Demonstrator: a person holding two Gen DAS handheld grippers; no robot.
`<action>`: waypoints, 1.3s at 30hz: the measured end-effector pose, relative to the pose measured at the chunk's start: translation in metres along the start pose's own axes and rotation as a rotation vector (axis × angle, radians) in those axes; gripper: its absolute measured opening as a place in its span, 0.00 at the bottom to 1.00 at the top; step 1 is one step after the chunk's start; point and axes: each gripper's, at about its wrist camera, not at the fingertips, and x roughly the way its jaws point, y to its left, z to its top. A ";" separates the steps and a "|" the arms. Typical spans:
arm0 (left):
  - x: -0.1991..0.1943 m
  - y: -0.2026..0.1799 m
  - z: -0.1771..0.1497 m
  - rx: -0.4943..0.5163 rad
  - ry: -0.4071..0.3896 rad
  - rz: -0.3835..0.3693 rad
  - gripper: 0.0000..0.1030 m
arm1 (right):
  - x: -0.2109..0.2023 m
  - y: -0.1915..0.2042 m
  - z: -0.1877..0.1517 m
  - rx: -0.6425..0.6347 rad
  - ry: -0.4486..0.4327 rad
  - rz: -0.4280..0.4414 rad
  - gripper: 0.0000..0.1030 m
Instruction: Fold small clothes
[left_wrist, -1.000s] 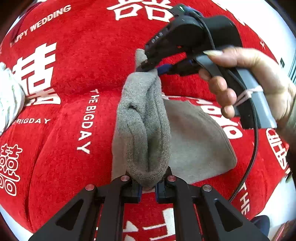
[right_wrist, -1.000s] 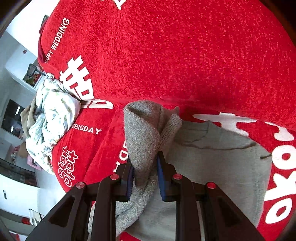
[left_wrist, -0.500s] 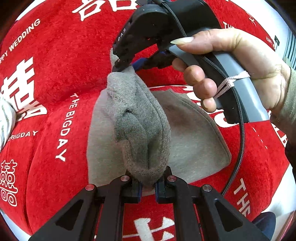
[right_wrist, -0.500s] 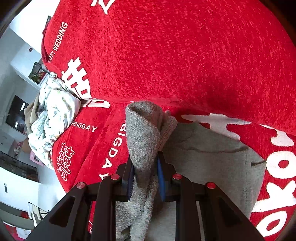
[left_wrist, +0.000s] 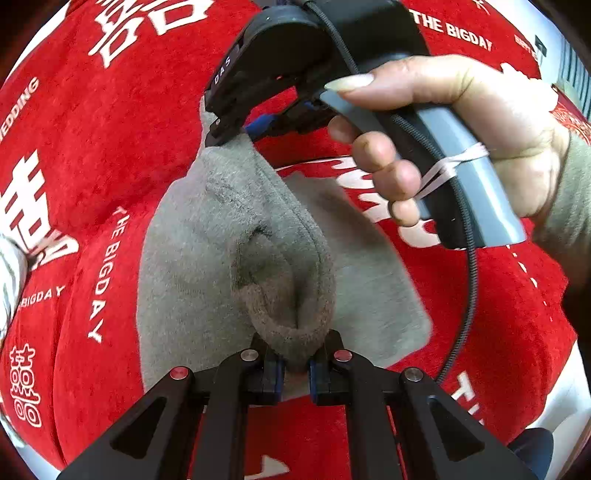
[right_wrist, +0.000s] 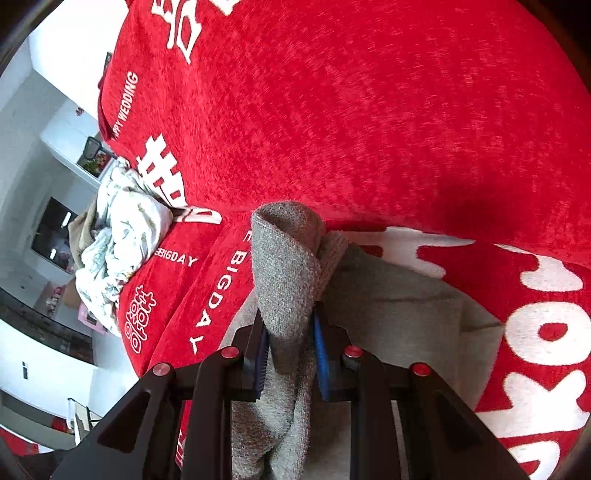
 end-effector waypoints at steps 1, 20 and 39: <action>0.000 -0.005 0.002 0.008 0.000 -0.003 0.10 | -0.004 -0.004 0.000 0.001 -0.005 0.003 0.23; 0.051 -0.053 0.010 0.142 0.085 0.034 0.10 | -0.017 -0.082 -0.032 0.143 -0.051 0.044 0.23; 0.058 -0.077 0.003 0.218 0.074 0.106 0.10 | -0.017 -0.115 -0.052 0.239 -0.117 0.020 0.11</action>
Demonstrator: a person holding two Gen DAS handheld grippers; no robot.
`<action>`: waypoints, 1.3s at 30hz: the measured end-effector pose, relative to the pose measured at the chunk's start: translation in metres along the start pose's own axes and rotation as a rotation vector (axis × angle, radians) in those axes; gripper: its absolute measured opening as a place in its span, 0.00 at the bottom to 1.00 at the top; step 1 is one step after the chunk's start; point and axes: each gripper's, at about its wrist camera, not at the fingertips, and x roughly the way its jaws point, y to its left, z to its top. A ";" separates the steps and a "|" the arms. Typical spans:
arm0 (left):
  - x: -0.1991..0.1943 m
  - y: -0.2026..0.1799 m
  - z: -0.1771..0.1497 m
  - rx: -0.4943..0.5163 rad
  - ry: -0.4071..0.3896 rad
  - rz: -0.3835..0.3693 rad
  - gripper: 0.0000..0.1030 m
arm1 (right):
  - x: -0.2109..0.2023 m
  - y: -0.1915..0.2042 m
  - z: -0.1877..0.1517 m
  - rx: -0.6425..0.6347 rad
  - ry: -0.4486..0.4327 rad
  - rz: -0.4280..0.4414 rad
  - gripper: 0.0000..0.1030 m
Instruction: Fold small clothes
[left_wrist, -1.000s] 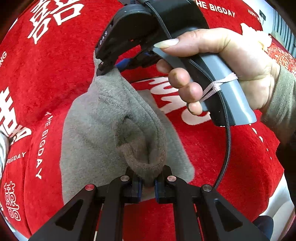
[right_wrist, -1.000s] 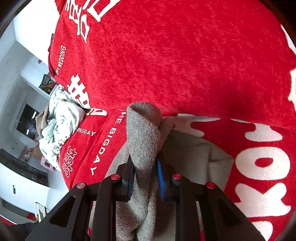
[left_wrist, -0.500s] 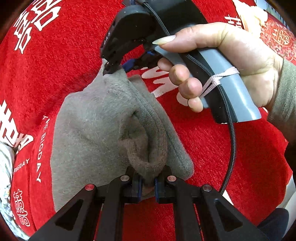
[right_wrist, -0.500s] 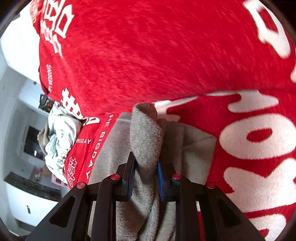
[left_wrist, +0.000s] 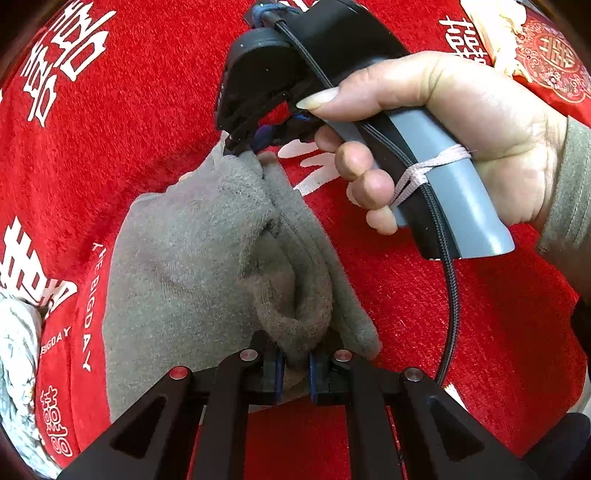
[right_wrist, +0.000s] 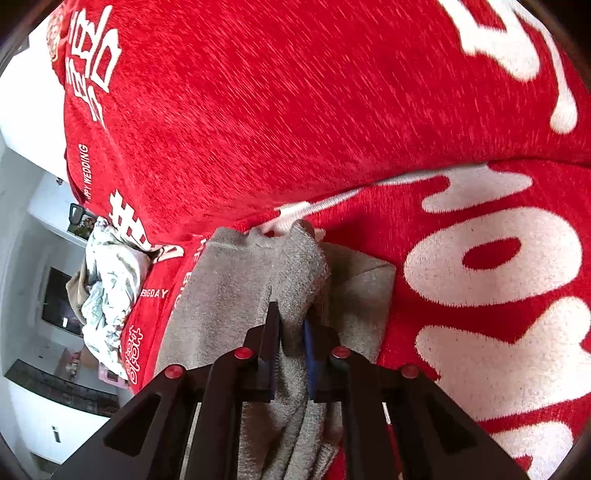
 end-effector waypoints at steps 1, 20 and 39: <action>-0.002 0.000 0.000 0.001 -0.003 -0.002 0.10 | -0.005 0.003 0.000 -0.003 -0.022 0.012 0.11; -0.034 0.072 -0.030 -0.214 -0.081 -0.403 0.84 | -0.039 0.033 -0.016 -0.097 -0.080 -0.148 0.45; 0.024 0.200 -0.047 -0.530 0.016 -0.270 0.84 | -0.023 0.055 -0.048 -0.108 -0.084 -0.186 0.60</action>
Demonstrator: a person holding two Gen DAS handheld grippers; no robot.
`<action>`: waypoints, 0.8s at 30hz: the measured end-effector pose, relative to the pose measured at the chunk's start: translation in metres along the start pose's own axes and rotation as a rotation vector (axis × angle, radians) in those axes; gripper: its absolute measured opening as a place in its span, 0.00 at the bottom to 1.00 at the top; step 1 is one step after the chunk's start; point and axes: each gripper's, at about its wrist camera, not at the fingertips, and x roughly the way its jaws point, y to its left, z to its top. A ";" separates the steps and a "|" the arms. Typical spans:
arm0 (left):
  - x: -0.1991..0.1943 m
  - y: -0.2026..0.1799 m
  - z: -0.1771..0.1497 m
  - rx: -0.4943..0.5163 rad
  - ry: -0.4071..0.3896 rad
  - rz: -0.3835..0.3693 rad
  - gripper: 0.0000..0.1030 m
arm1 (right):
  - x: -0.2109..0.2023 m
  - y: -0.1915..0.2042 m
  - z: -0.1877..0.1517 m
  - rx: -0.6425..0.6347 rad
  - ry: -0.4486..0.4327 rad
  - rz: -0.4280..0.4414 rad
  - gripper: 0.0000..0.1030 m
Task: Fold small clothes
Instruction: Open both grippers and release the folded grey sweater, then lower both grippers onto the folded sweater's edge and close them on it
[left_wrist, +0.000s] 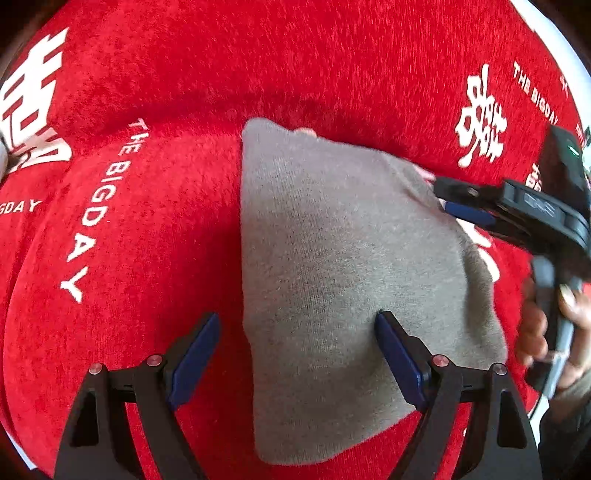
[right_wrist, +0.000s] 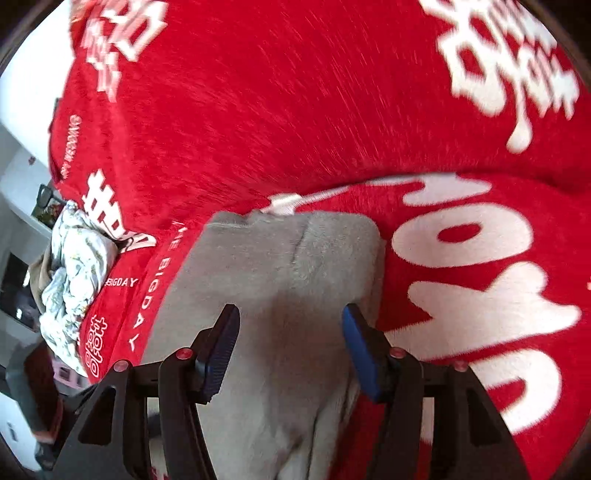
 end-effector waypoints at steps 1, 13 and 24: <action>-0.004 0.003 0.000 -0.005 -0.019 -0.001 0.84 | -0.009 0.005 -0.003 -0.007 -0.013 0.029 0.60; -0.002 0.032 -0.024 -0.025 -0.008 0.042 0.84 | -0.039 -0.008 -0.094 0.076 0.029 0.152 0.42; -0.042 0.025 -0.008 0.007 -0.122 0.093 0.84 | -0.082 0.054 -0.095 -0.144 -0.102 -0.132 0.67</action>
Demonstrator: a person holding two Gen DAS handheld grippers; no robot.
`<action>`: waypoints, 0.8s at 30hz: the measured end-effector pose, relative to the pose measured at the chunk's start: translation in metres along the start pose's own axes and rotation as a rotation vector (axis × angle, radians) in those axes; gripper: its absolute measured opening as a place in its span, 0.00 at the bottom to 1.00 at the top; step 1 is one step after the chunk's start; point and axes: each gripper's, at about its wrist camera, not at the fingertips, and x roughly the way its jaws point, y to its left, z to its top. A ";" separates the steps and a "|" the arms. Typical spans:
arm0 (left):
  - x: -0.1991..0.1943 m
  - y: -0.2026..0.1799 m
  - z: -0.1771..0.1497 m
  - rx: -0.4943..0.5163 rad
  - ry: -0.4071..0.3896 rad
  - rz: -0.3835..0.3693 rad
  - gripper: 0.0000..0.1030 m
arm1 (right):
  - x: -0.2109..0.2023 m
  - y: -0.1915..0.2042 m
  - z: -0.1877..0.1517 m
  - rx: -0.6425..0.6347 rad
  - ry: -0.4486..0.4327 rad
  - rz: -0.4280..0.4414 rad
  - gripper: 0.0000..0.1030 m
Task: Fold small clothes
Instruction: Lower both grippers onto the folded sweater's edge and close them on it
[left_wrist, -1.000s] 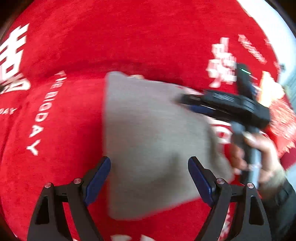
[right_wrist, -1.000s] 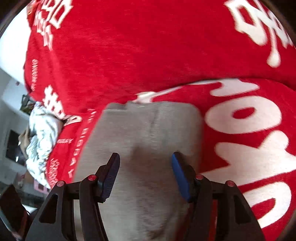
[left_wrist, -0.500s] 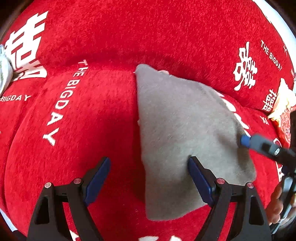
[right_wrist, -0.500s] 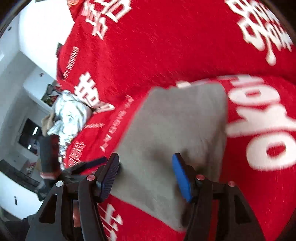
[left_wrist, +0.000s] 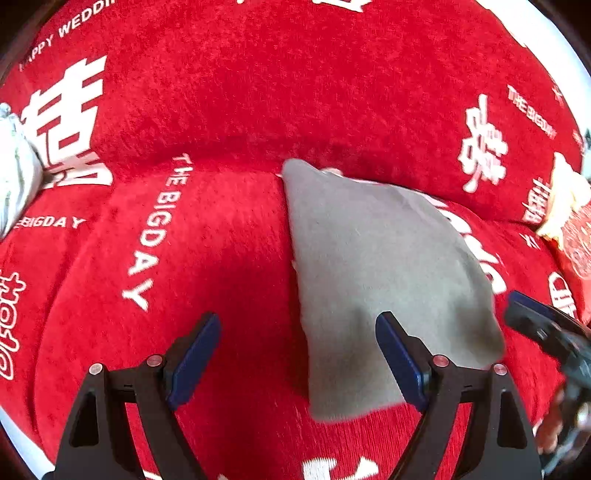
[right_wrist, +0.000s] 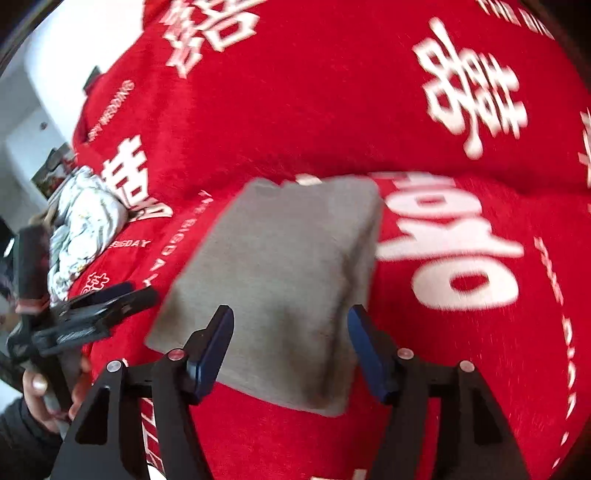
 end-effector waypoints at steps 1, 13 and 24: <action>0.005 0.001 0.006 -0.016 0.008 0.002 0.84 | -0.001 0.005 0.004 -0.016 -0.011 -0.007 0.68; 0.064 -0.026 0.040 0.076 0.061 0.070 0.84 | 0.088 -0.004 0.040 -0.011 0.112 -0.021 0.67; 0.105 -0.044 0.063 0.125 0.126 0.040 0.92 | 0.114 -0.030 0.060 0.015 0.119 -0.024 0.67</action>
